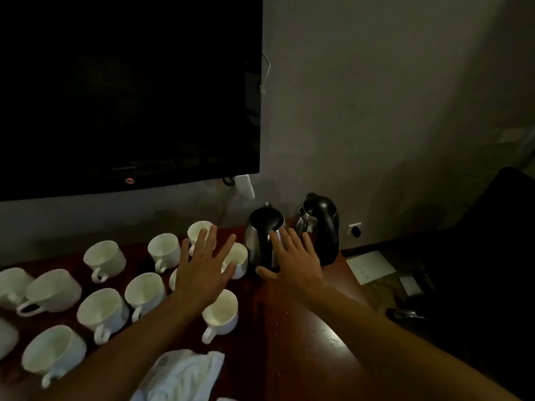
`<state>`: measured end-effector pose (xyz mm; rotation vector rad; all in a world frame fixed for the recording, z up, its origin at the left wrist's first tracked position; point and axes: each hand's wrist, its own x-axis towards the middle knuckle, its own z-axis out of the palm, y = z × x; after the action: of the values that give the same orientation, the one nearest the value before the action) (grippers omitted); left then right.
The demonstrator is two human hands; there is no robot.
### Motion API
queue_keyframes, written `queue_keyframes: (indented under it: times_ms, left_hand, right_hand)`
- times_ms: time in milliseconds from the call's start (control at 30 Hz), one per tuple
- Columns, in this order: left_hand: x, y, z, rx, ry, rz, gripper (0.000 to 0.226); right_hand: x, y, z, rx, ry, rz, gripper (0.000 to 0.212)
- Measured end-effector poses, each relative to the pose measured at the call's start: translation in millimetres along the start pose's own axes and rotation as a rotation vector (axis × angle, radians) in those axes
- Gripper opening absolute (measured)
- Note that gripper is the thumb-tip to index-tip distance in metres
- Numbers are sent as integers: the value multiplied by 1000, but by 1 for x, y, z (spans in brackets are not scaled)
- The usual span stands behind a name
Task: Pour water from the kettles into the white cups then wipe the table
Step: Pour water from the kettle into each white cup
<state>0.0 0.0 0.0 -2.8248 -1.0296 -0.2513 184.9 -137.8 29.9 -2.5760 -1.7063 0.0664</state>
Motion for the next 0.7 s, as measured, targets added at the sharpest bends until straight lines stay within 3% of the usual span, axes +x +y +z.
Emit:
queue_keyframes:
  times_ms: [200,333,500,700]
  left_hand:
    - [21,-9,16,-6,-55,-11,73]
    - [29,-13,27,-5,-123,-27,83]
    - [33,-13,48,-82,-173,-36,89]
    - [47,0,53,-245,-233,-124,99]
  right_hand:
    - [29,3,5,66,26,47,94]
    - [39,1,13,90,68,104,82]
    - [50,-5,22,154,18,176,65]
    - [62,-11,29,170,-34,288,66]
